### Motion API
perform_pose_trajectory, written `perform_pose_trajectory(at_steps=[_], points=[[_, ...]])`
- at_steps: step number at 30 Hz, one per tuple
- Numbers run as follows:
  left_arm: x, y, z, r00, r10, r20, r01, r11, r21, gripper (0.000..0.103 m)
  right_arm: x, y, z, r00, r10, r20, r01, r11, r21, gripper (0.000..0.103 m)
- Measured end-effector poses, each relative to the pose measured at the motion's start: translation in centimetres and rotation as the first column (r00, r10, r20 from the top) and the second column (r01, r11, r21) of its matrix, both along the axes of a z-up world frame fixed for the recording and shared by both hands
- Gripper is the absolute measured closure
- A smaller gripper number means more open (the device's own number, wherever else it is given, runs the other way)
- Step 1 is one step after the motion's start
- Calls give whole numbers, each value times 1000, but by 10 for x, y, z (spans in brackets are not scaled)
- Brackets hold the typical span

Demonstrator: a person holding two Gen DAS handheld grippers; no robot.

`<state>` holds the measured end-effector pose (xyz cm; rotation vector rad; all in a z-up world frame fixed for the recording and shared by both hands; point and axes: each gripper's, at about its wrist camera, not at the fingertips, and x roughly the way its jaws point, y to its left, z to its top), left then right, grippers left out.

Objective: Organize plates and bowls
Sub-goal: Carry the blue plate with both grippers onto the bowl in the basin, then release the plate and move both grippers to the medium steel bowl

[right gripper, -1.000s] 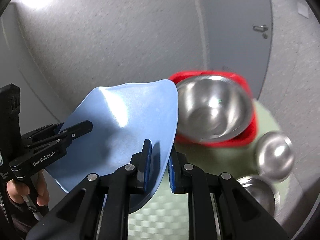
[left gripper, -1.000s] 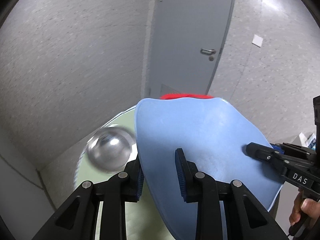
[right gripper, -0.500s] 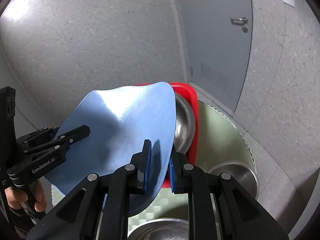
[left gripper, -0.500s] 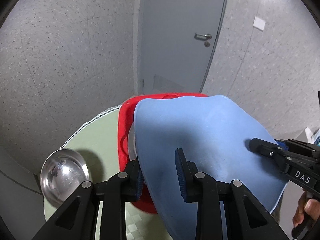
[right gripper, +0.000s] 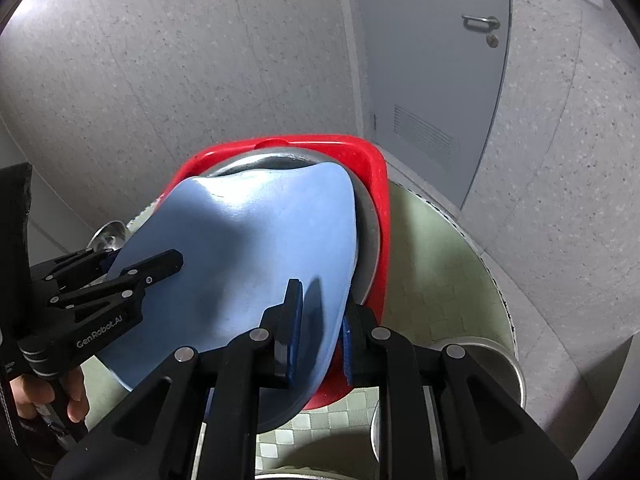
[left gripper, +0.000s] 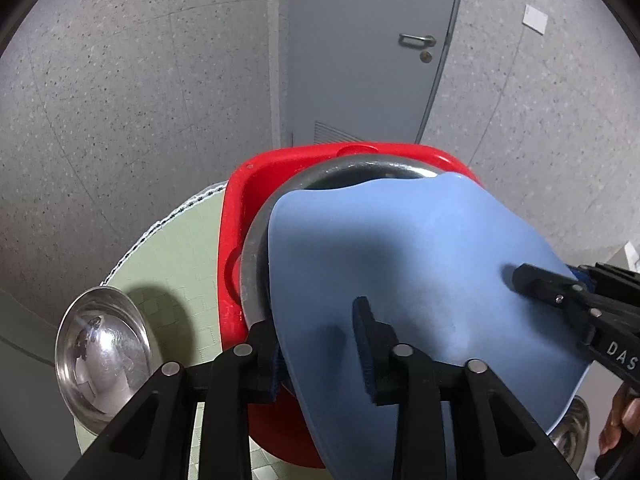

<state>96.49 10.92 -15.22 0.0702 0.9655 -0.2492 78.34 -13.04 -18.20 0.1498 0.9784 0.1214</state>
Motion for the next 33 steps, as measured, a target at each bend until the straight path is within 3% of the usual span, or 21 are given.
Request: perform_pose_trajectory(at_steps=[3, 4, 6, 7, 8, 14, 17, 23, 27, 33], points=[[2, -5, -1, 1000, -5, -1, 5, 1000, -13, 66, -3, 4, 1, 1000, -8, 1, 8, 1000, -3, 82], [2, -7, 0, 1000, -7, 3, 7, 1000, -24, 60, -4, 4, 2, 1000, -12, 1, 12, 1000, -1, 79], [-5, -6, 6, 1000, -10, 28, 11, 1000, -28, 40, -7, 3, 4, 1000, -17, 9, 17, 1000, 6, 57], [-7, -6, 8, 999, -4, 48, 5, 1000, -18, 28, -10, 3, 7, 1000, -20, 19, 20, 1000, 5, 53], [-8, -7, 11, 998, 1, 70, 0, 1000, -11, 25, -12, 3, 9, 999, -21, 25, 21, 1000, 3, 51], [-26, 1, 22, 994, 6, 108, -1, 999, -47, 15, -30, 11, 29, 997, -35, 69, 34, 999, 12, 51], [-46, 27, 29, 990, 36, 139, -26, 997, -71, 9, -40, 30, 43, 994, -24, 103, 21, 999, 24, 51], [-76, 97, 31, 976, 150, 159, -137, 987, -88, 6, -53, 102, 56, 985, 69, 156, -80, 995, 64, 47], [-85, 152, 22, 964, 225, 140, -214, 973, -86, 6, -50, 161, 48, 980, 130, 150, -143, 986, 83, 46], [-74, 208, -3, 960, 266, 89, -261, 963, -67, 7, -30, 226, 12, 986, 142, 83, -150, 984, 93, 46]])
